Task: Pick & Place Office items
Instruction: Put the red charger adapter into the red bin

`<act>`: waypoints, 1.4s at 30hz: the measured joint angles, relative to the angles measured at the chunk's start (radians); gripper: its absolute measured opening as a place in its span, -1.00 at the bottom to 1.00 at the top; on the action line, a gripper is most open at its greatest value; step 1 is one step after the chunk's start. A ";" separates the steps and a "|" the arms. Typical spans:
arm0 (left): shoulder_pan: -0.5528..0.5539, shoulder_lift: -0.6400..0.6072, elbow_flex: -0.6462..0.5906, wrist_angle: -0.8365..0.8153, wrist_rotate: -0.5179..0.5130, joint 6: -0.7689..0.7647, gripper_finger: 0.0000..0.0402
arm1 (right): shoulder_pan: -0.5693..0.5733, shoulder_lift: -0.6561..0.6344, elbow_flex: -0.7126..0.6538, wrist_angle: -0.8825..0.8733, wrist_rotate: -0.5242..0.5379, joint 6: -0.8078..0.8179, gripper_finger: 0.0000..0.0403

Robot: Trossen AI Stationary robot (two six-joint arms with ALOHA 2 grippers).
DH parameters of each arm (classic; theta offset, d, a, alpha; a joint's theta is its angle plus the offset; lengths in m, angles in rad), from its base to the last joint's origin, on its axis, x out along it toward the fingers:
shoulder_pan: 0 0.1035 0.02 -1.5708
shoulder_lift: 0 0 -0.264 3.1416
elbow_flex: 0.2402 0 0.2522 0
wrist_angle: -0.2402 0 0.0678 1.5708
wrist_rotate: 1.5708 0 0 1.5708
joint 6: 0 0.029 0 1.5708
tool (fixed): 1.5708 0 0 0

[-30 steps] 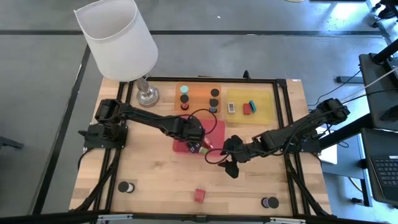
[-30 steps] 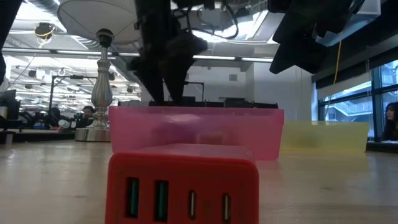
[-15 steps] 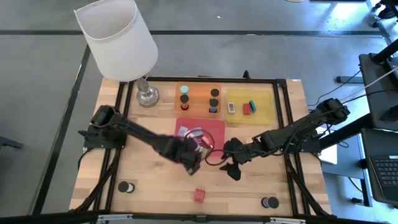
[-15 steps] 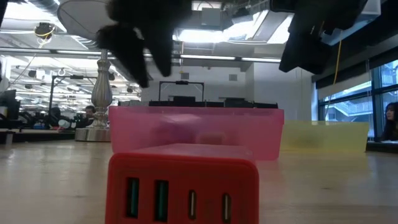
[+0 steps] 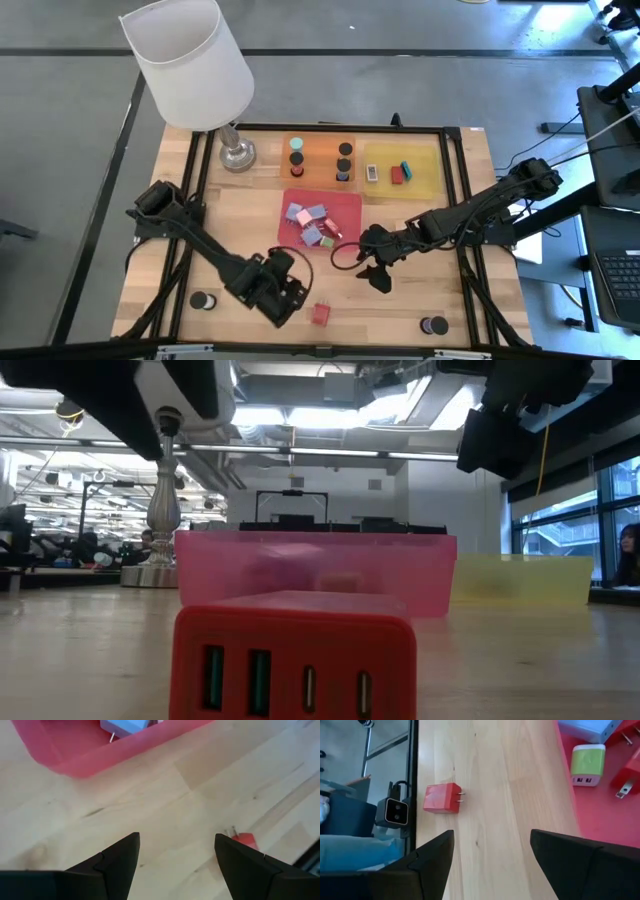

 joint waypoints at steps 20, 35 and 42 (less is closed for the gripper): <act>-0.006 0.104 0.000 0.510 -0.101 0.076 0.28 | 0.000 0.000 0.000 0.000 0.017 -0.017 0.31; 0.030 0.189 0.001 0.644 0.055 0.727 0.40 | 0.000 0.000 0.000 0.000 0.090 -0.119 0.31; 0.002 0.189 0.001 0.648 0.227 1.137 0.40 | 0.000 0.000 0.000 0.000 0.090 -0.163 0.32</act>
